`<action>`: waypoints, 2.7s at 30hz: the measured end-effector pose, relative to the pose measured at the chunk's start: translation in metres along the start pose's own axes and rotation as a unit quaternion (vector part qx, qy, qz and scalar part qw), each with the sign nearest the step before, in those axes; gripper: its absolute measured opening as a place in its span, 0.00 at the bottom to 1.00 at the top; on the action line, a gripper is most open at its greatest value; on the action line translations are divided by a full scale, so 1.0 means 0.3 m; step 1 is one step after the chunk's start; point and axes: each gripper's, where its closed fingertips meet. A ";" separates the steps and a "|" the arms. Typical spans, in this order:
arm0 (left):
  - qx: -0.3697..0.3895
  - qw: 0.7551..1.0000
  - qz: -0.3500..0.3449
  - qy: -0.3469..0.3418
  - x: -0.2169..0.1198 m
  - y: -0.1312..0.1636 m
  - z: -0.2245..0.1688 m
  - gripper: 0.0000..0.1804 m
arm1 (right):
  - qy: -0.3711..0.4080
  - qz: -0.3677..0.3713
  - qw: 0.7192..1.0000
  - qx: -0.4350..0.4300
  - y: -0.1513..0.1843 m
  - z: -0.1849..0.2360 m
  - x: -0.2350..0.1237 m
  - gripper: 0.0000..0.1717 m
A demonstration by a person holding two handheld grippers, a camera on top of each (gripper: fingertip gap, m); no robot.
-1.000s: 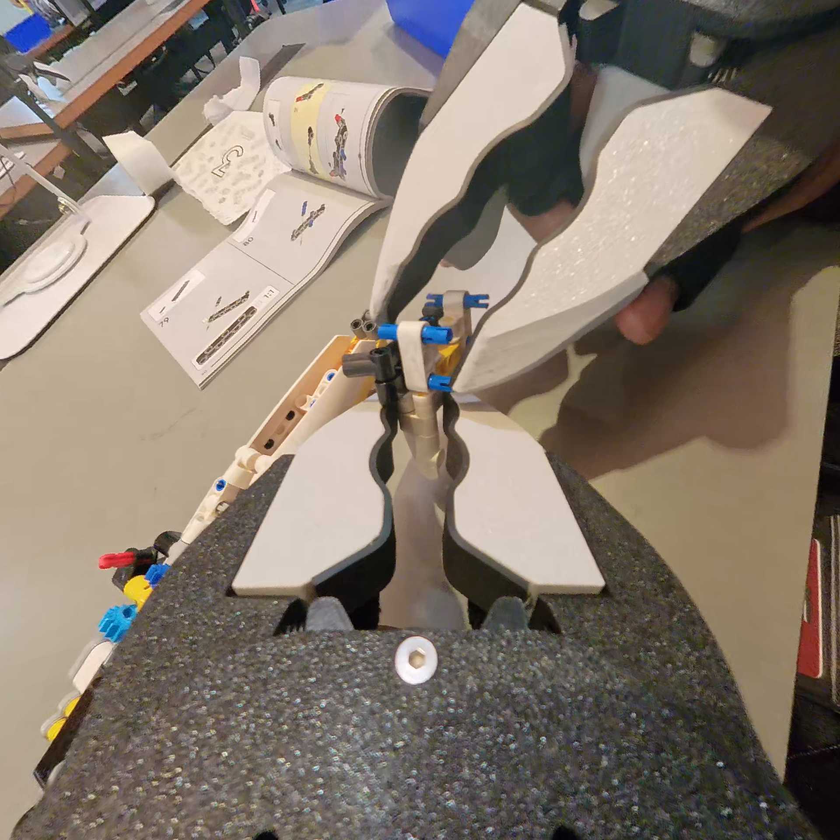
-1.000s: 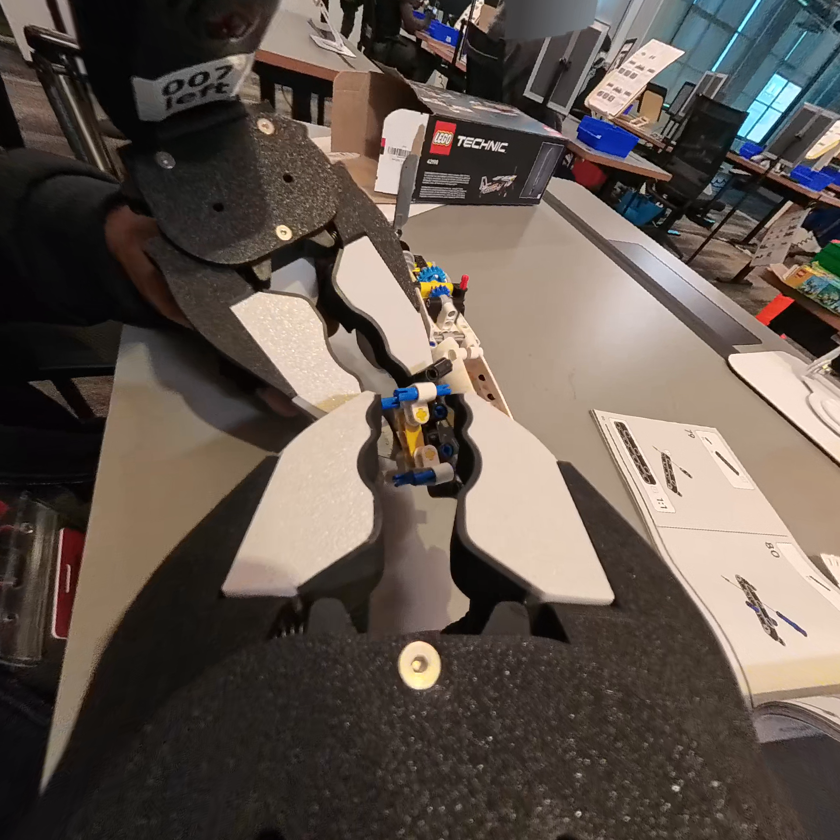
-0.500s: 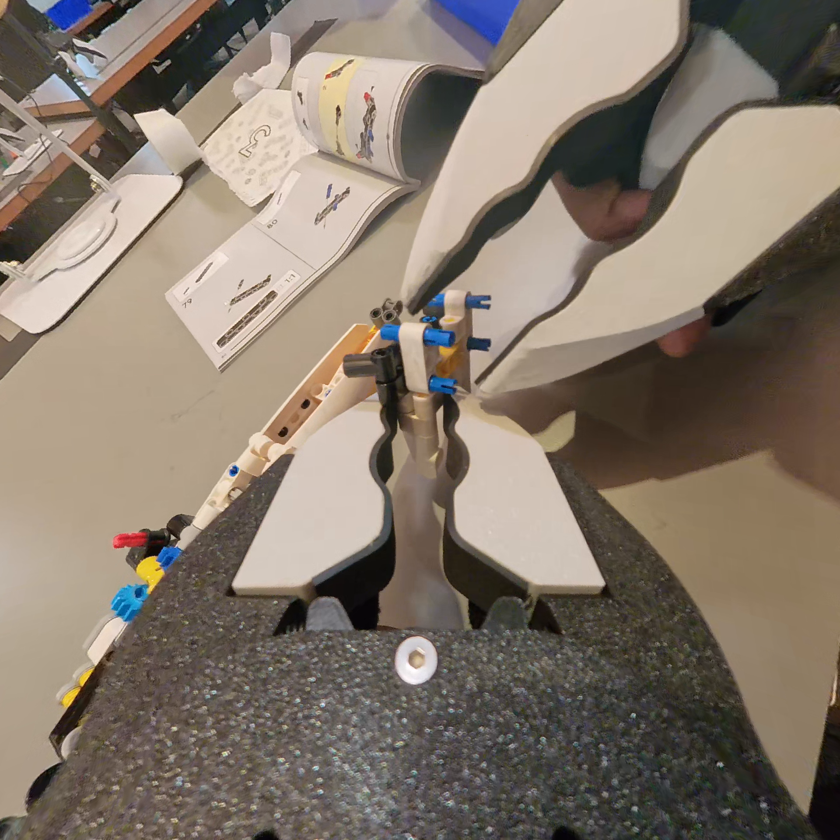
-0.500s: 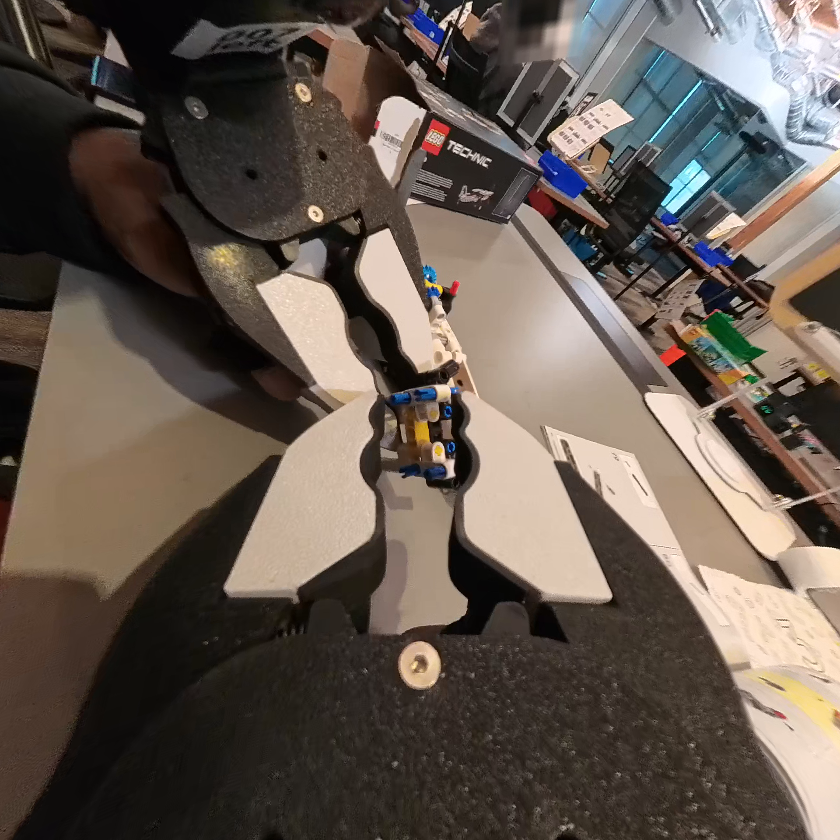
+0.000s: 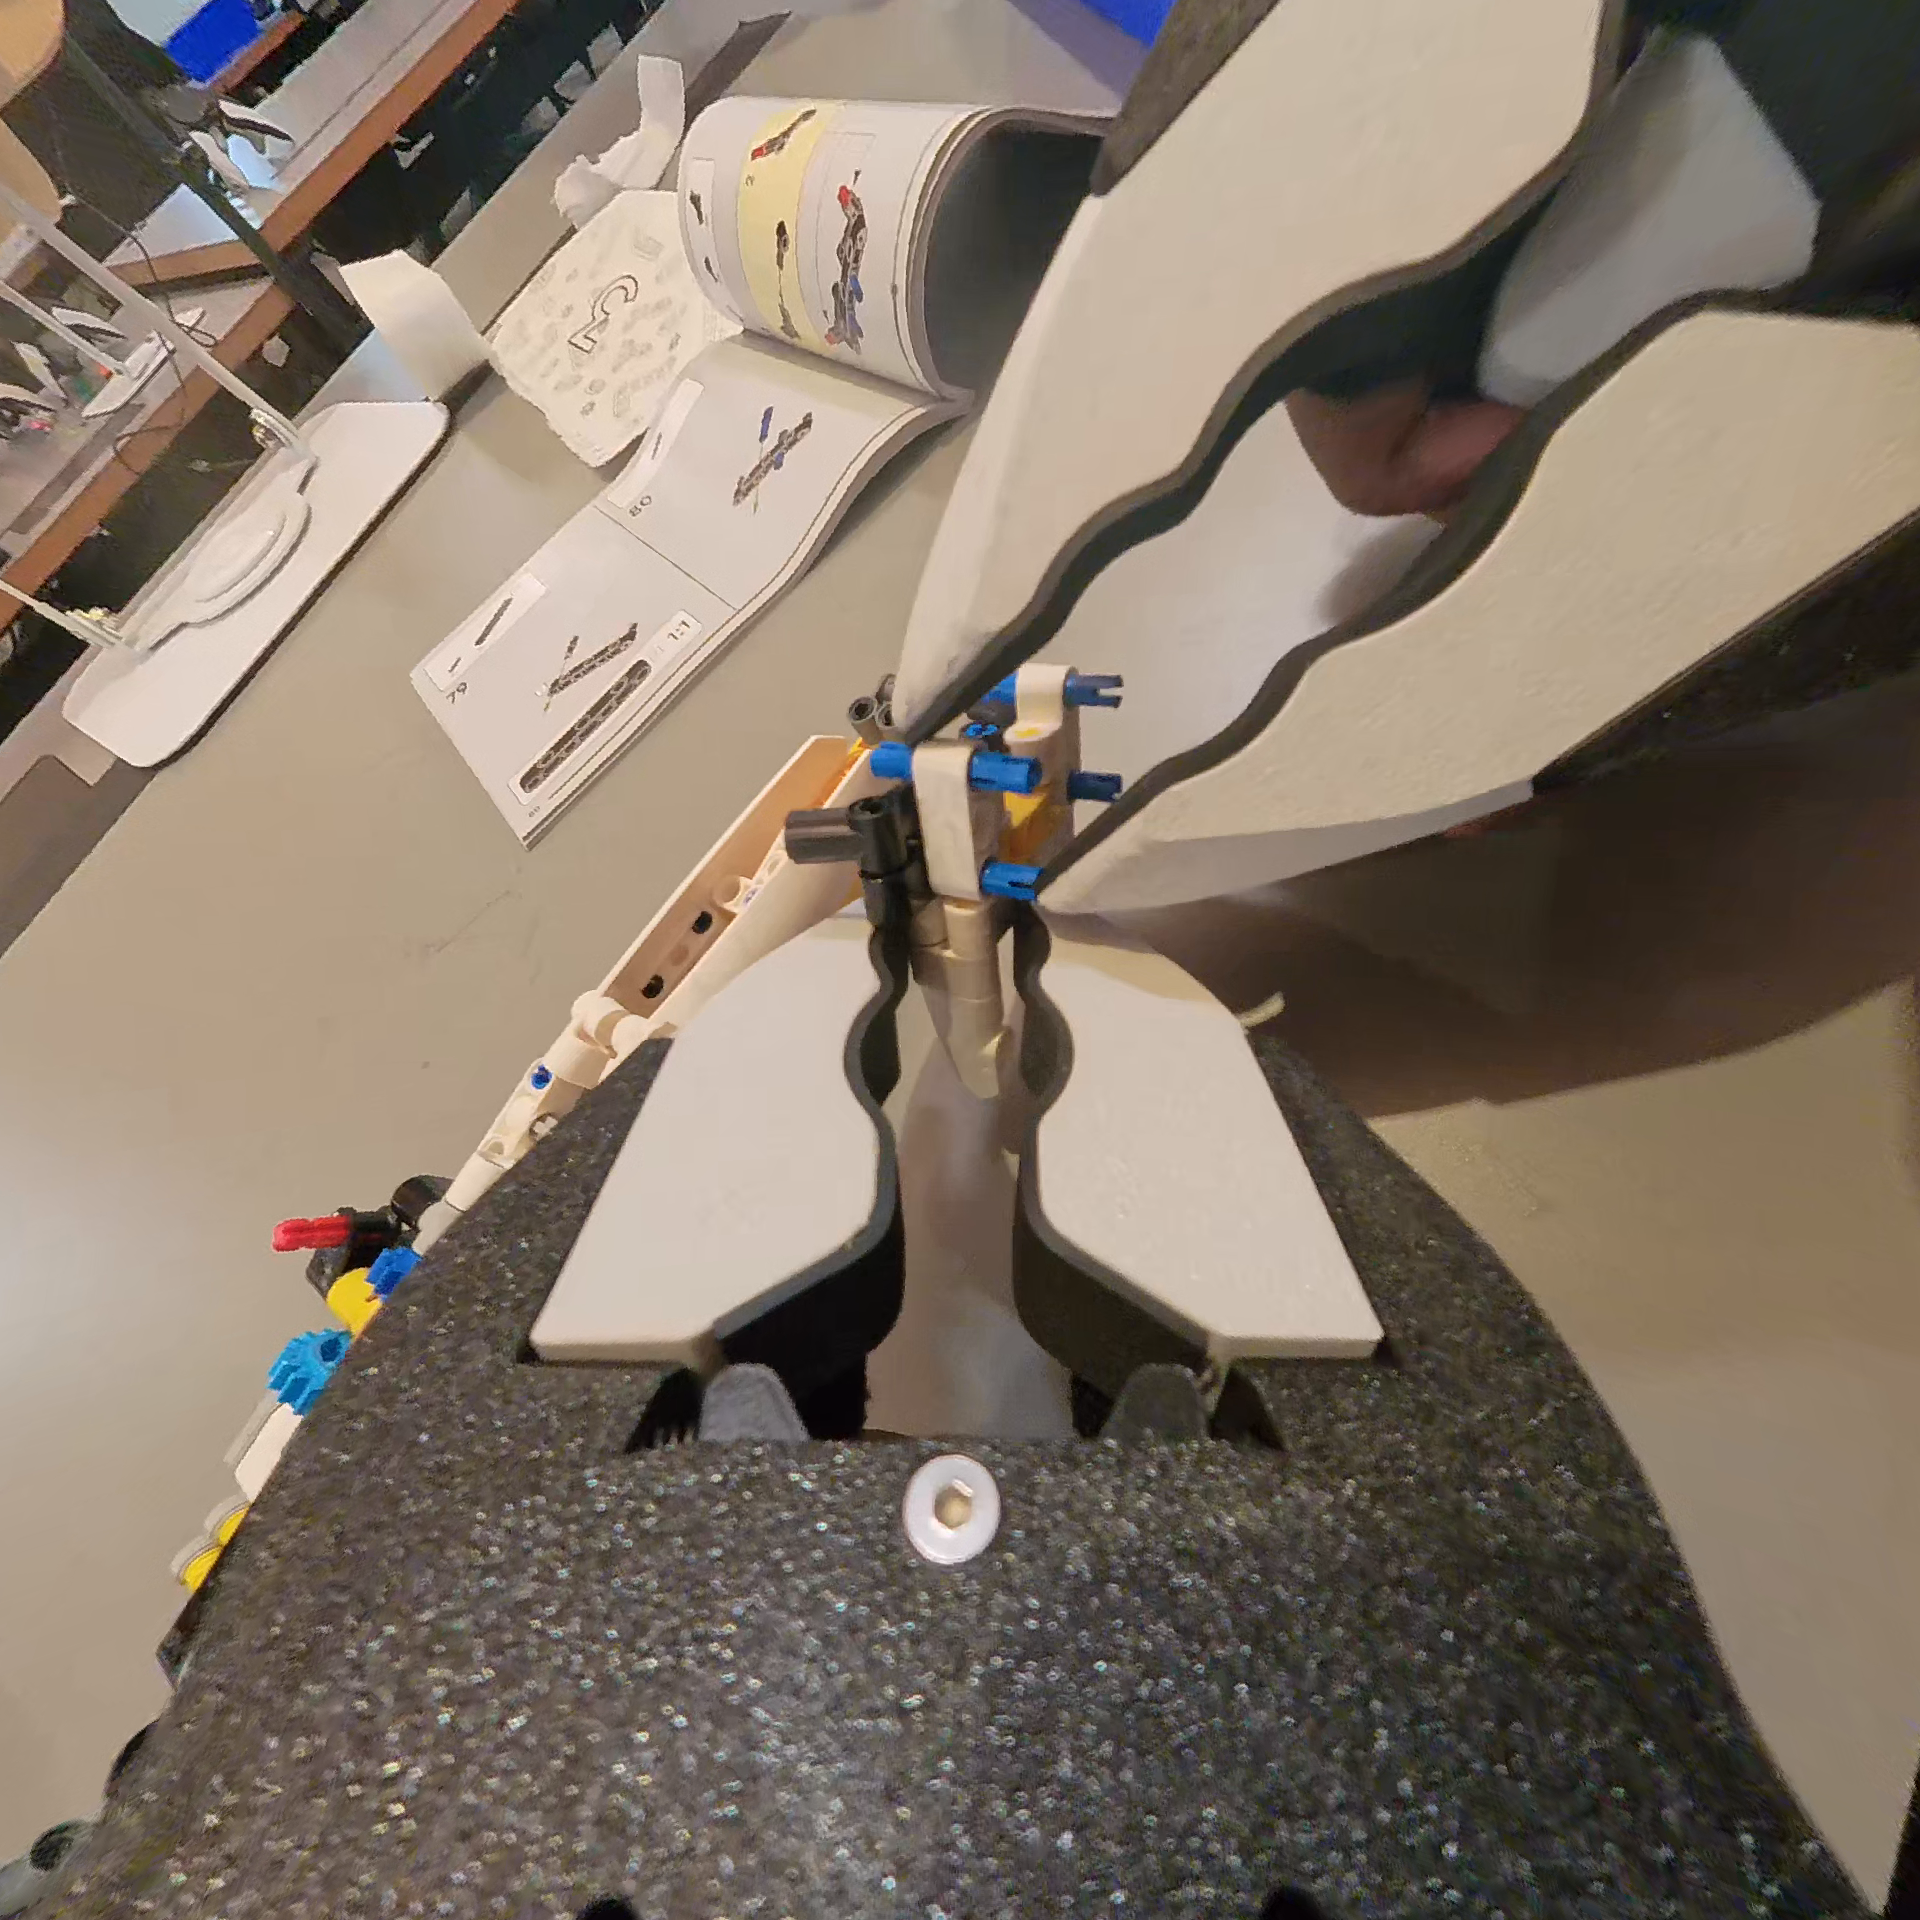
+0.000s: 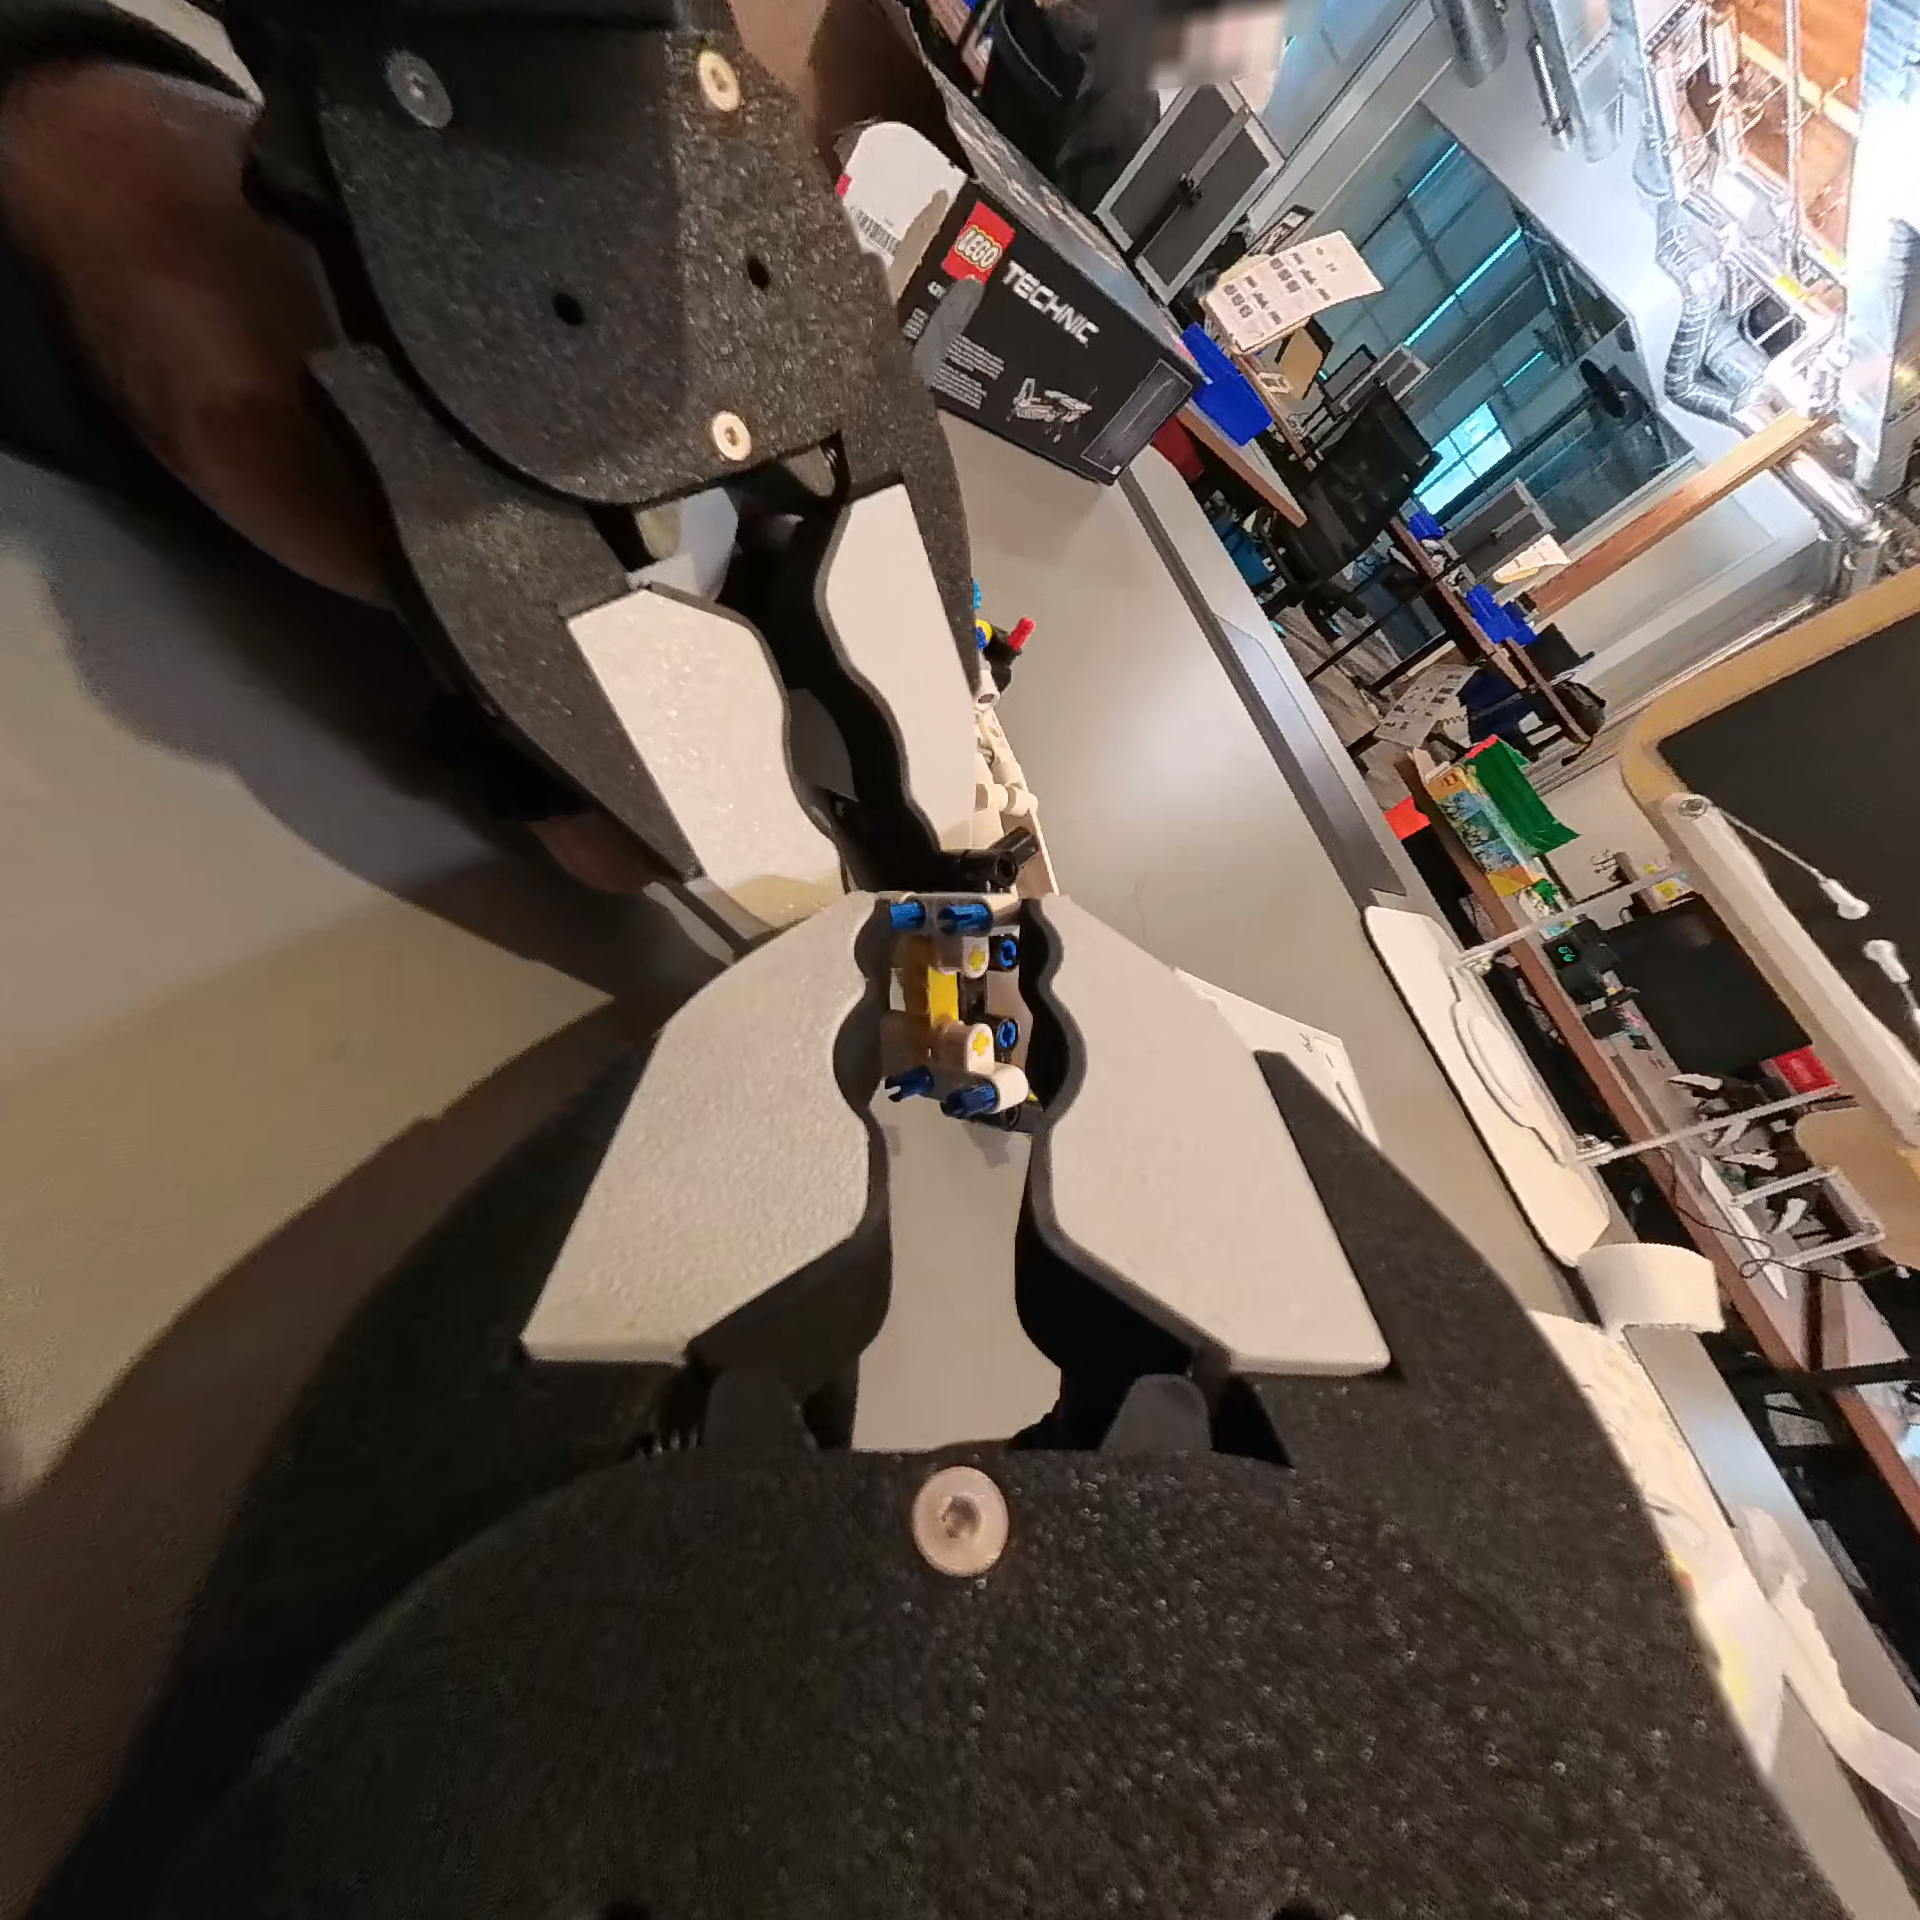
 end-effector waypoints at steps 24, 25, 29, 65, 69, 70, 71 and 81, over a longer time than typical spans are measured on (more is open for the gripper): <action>0.010 1.000 -0.013 -0.018 -0.013 -0.013 -0.002 0.11 | 0.042 0.024 0.998 0.049 -0.021 0.004 -0.022 0.12; 0.008 1.000 -0.016 -0.018 -0.014 -0.015 -0.002 0.11 | 0.045 0.024 0.997 0.050 -0.023 0.003 -0.024 0.12; 0.000 1.000 -0.026 -0.014 -0.018 -0.024 -0.002 0.11 | 0.054 0.024 0.997 0.054 -0.033 0.001 -0.033 0.12; -0.028 1.000 0.012 -0.002 -0.006 -0.025 0.030 0.15 | 0.006 -0.041 0.975 0.218 0.022 -0.092 -0.074 0.09; 0.007 0.999 0.045 -0.002 0.006 -0.017 0.040 0.19 | 0.007 -0.047 0.974 0.221 0.020 -0.095 -0.080 0.09; 0.013 0.999 0.052 -0.006 0.009 -0.015 0.049 0.19 | 0.006 -0.049 0.974 0.222 0.019 -0.096 -0.082 0.09; 0.017 0.998 0.057 -0.003 0.012 -0.015 0.052 0.19 | 0.006 -0.051 0.973 0.223 0.018 -0.097 -0.084 0.09; 0.048 0.994 0.085 0.057 0.002 -0.025 0.078 0.22 | -0.005 -0.069 0.970 0.233 0.015 -0.102 -0.114 0.09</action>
Point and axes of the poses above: each gripper's, where its closed fingertips meet, x out along the fingers, y out of its underside, z = x × y across the jaws, and after that the axes turned 5 degrees about x, right-handed
